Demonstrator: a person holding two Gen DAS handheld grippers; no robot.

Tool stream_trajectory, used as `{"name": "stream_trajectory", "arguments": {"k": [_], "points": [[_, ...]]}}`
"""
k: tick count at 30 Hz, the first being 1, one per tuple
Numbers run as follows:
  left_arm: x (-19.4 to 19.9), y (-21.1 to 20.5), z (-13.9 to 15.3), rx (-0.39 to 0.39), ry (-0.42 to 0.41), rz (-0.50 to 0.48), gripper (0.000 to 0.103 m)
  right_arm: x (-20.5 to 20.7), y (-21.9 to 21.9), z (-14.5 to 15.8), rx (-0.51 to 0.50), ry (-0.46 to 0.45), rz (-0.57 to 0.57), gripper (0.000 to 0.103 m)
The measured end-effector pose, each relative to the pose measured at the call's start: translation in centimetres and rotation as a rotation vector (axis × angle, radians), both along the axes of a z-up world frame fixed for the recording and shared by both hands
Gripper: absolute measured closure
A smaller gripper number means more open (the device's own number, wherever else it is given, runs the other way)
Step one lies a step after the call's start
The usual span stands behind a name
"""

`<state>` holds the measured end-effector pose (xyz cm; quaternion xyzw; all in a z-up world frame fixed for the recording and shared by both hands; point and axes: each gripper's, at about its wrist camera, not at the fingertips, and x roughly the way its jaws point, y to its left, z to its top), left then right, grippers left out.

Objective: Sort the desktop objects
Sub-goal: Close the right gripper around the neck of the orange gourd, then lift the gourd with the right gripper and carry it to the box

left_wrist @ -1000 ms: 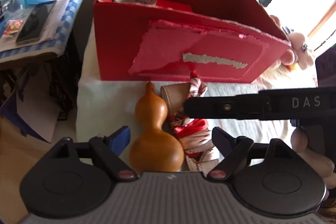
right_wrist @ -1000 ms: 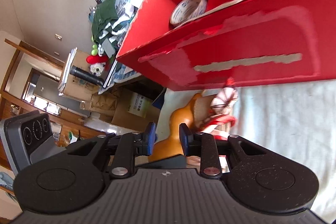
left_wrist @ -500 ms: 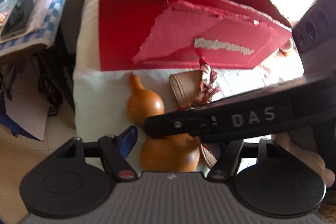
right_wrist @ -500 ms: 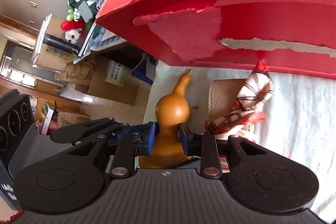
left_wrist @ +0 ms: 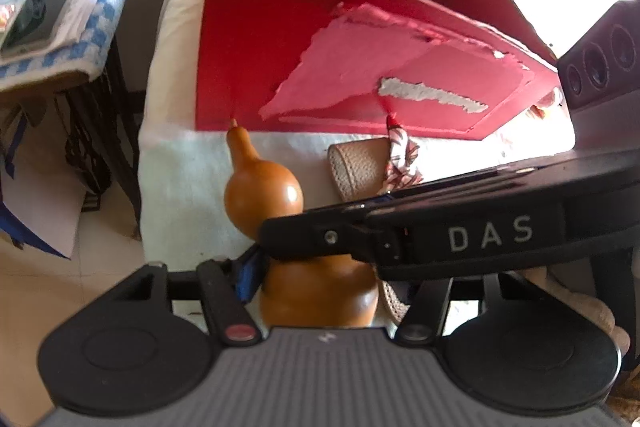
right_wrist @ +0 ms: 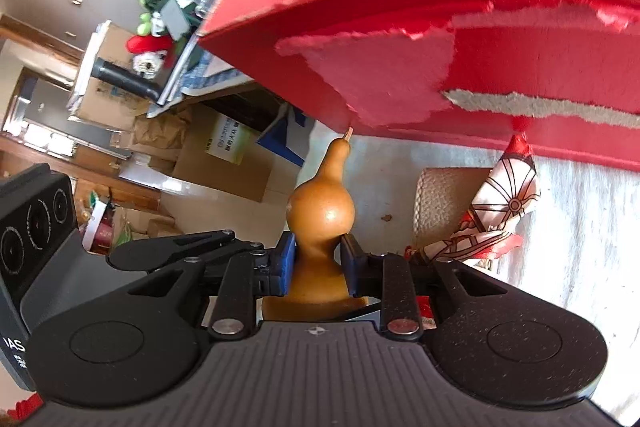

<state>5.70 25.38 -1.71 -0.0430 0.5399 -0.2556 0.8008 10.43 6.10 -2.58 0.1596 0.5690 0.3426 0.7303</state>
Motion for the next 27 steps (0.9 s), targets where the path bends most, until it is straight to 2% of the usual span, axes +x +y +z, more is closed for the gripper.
{"name": "stream_trajectory", "arguments": {"k": [7,13,17,27], "points": [[-1.7,-1.5,2.6,0.055,-0.070,-0.015,0.041,-0.9,-2.1,1.3,0.085,-0.065,0.026,0.075],[-3.5,-4.0,4.5,0.064,-0.117,0.003,0.041,-2.0,-4.2,3.3,0.112,-0.155,0.067,0.075],[-4.4,-7.1,5.2,0.061,-0.131,-0.003,0.041,-2.7,-6.5,4.3,0.107,-0.193,0.059,0.075],[-6.0,-16.6,5.8,0.053,-0.161,-0.079,0.041,-4.3,-15.8,4.8,0.122,-0.206,-0.066,0.075]]}}
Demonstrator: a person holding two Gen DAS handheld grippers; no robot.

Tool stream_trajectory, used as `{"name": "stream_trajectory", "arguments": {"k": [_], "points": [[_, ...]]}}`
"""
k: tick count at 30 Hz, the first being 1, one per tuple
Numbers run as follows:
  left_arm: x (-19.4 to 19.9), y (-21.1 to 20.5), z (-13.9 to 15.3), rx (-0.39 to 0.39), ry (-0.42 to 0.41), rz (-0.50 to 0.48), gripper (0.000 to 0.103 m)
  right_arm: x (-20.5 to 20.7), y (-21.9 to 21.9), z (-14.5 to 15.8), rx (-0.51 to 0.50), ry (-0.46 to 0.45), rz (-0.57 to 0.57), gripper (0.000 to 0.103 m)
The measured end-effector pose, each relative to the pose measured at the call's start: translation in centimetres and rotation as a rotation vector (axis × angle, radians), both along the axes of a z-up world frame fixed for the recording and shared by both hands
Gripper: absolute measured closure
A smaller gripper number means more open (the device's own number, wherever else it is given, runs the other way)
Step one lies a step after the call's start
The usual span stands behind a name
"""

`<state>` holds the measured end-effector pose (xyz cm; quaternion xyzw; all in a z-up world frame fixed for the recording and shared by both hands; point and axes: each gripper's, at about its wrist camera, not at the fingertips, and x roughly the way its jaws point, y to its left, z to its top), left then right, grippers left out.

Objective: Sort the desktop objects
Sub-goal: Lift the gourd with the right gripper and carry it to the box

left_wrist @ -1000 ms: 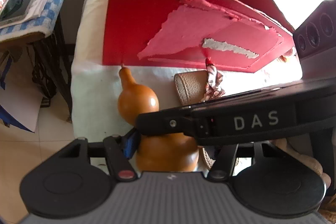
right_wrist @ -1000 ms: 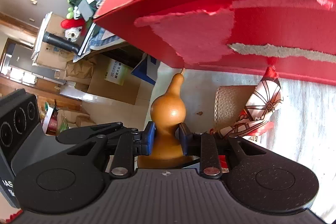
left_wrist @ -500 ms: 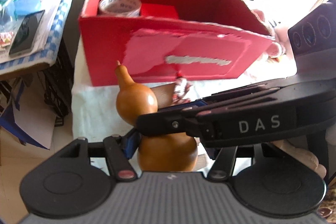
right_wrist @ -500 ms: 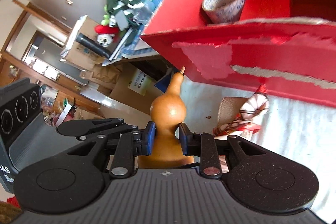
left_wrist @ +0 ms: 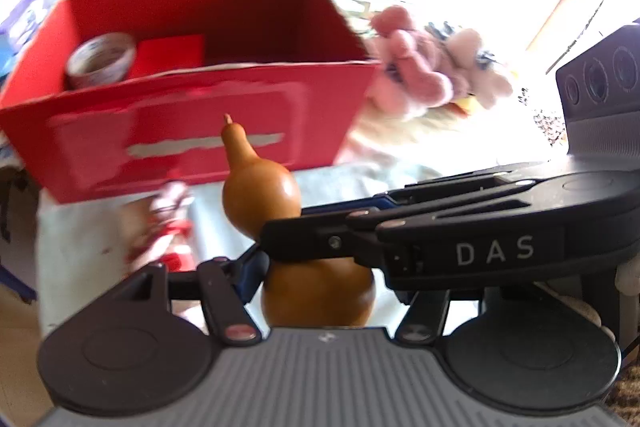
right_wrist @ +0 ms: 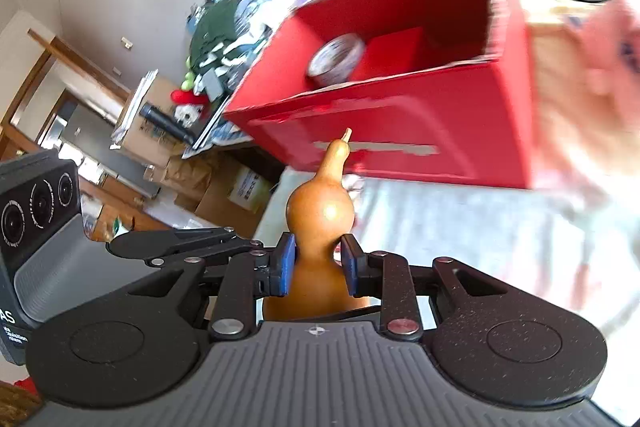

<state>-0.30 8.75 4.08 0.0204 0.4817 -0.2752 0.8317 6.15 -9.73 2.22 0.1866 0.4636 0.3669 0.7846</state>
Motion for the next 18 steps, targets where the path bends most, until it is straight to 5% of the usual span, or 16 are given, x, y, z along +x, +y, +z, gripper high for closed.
{"name": "stream_trajectory", "arguments": {"k": [18], "points": [[-0.3,-10.1,2.5,-0.011,-0.098,-0.160,0.041,-1.1,-10.1,1.9,0.067,-0.060,-0.203,0.075]]}}
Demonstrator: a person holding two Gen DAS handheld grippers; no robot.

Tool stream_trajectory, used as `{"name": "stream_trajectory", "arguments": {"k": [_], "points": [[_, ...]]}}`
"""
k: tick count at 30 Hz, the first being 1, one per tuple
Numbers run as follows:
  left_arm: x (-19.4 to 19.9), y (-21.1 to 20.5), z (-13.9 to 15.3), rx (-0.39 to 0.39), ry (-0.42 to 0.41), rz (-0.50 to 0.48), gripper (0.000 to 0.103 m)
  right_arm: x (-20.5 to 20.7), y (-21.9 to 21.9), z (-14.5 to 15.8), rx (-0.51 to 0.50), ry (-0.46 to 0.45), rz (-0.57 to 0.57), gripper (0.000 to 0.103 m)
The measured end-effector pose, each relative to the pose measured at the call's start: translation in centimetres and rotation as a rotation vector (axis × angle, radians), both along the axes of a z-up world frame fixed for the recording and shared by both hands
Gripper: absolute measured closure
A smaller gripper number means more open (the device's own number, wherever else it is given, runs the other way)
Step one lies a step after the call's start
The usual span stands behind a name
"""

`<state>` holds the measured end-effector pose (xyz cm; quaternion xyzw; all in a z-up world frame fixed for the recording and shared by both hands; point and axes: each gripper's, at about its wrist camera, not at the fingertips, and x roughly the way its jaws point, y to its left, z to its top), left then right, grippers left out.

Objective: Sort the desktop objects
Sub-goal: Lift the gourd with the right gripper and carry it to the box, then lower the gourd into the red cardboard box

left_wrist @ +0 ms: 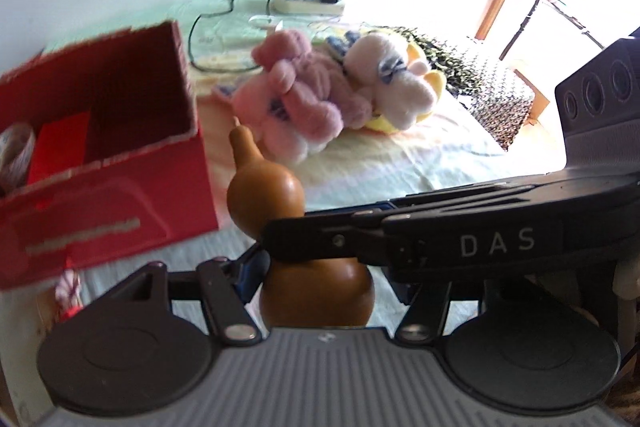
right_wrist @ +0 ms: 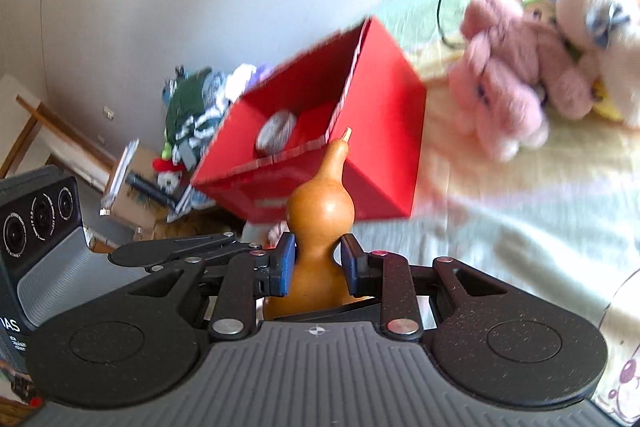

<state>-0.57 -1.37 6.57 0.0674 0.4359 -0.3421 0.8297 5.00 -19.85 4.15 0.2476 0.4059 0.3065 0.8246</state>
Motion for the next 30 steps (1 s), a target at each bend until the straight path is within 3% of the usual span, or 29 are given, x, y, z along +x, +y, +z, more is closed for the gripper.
{"name": "stream_trajectory", "arguments": {"k": [5,12,17,21,30], "points": [[1.9,0.0,2.7,-0.026,-0.073,-0.060,0.041,0.9,0.7,2.8,-0.015,-0.086,-0.048,0.075],[6.6,2.6,7.1,-0.040,-0.160,-0.081,0.041,5.5,3.5,6.4,0.007,-0.163,-0.044,0.075],[10.3,4.8,8.5,-0.030,-0.191,-0.077,0.041,8.5,6.5,7.8,-0.023,-0.208,-0.037,0.075],[13.4,5.8,7.3,-0.005,-0.178,-0.077,0.041,11.0,8.6,7.3,-0.058,-0.186,-0.045,0.075],[18.9,6.6,1.0,0.070,-0.001,-0.109,0.041,15.4,12.4,2.6,-0.188,0.017,-0.053,0.075]]}}
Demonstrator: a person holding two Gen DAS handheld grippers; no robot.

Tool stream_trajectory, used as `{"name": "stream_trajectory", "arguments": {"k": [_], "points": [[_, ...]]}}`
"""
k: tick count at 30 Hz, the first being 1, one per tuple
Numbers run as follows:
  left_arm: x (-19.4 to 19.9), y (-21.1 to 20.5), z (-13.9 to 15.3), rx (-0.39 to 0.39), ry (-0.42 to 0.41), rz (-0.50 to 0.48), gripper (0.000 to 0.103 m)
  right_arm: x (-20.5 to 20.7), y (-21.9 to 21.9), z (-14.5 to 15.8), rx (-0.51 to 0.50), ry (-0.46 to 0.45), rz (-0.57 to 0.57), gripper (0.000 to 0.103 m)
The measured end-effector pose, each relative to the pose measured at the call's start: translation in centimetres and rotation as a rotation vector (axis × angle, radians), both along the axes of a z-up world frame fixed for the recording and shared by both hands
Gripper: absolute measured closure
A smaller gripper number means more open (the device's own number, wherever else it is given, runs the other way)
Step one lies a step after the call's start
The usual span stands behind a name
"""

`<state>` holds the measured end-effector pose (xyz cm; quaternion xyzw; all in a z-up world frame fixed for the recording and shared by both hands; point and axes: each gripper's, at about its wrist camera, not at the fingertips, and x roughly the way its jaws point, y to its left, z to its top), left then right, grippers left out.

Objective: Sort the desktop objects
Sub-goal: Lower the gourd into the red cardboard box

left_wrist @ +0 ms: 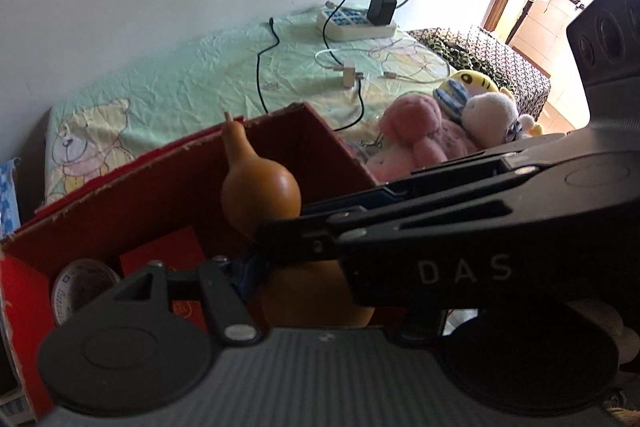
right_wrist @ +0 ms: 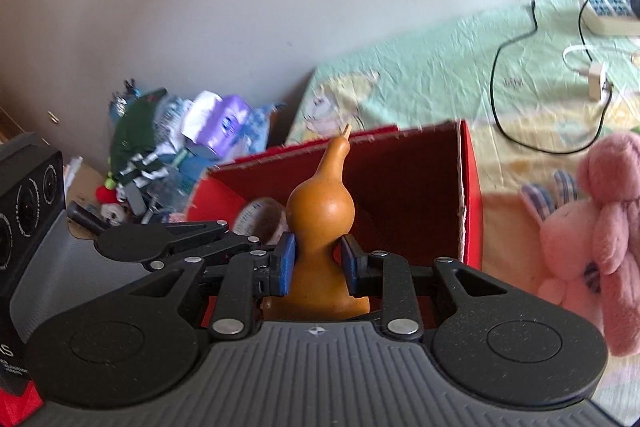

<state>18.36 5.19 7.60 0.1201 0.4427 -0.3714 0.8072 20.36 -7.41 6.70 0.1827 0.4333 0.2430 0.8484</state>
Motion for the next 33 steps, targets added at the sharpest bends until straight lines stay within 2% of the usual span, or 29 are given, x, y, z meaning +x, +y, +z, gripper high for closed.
{"name": "stream_trajectory", "arguments": {"k": [10,16,20,27,31,33], "points": [[4.1,1.3,-4.1,0.034,0.158,-0.018,0.042,3.3,2.6,-2.9,-0.075,0.188,0.007,0.075],[5.0,1.3,-5.5,0.093,0.186,0.000,0.042,4.5,3.5,-4.2,-0.101,0.268,0.007,0.075],[5.4,1.5,-6.1,0.125,0.212,0.047,0.042,4.9,4.1,-4.8,-0.133,0.281,0.007,0.074],[5.2,1.8,-6.5,0.134,0.226,0.089,0.051,5.2,4.8,-5.3,-0.194,0.273,0.006,0.072],[5.0,2.0,-6.4,0.126,0.221,0.097,0.050,5.1,4.7,-5.3,-0.199,0.270,0.012,0.072],[5.1,2.1,-6.5,0.117,0.233,0.101,0.046,5.0,4.6,-5.0,-0.204,0.268,0.009,0.073]]}}
